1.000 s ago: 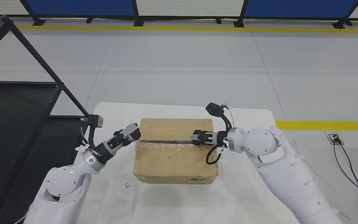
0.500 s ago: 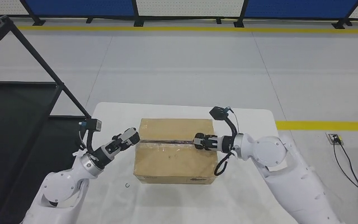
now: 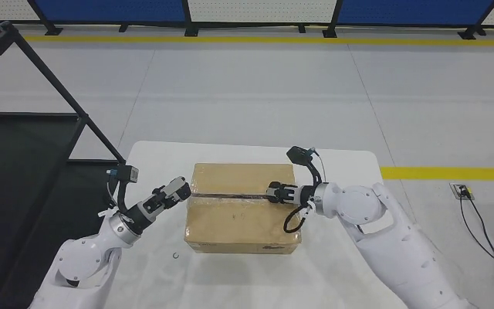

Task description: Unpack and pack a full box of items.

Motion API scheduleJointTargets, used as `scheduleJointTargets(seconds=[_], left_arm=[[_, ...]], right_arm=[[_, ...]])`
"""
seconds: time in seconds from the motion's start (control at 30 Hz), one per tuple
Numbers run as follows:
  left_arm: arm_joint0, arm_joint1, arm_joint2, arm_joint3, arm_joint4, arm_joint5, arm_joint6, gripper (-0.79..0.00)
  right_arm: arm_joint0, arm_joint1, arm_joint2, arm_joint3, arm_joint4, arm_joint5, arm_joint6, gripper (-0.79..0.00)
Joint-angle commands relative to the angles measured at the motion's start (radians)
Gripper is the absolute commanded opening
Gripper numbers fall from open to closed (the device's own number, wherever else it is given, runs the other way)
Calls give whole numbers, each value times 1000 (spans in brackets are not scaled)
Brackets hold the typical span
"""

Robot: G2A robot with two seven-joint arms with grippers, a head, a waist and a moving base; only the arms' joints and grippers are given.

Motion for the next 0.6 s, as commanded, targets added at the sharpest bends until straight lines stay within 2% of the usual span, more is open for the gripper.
scheduleJointTargets(seconds=[0.0,0.33,0.57], left_arm=[[2,1,-2,-1,-1,0,-1,0],[7,3,-8,-6,0,1,4,0],[14,4,-15,-8,-5,-2,4,0]], right_arm=[[3,-2,-3,1,13,-21,6,-785],[-67,3,18,-92,16,-134,-74,-785],[-47,-7,-27,-70,-4,-97,-44,-785]])
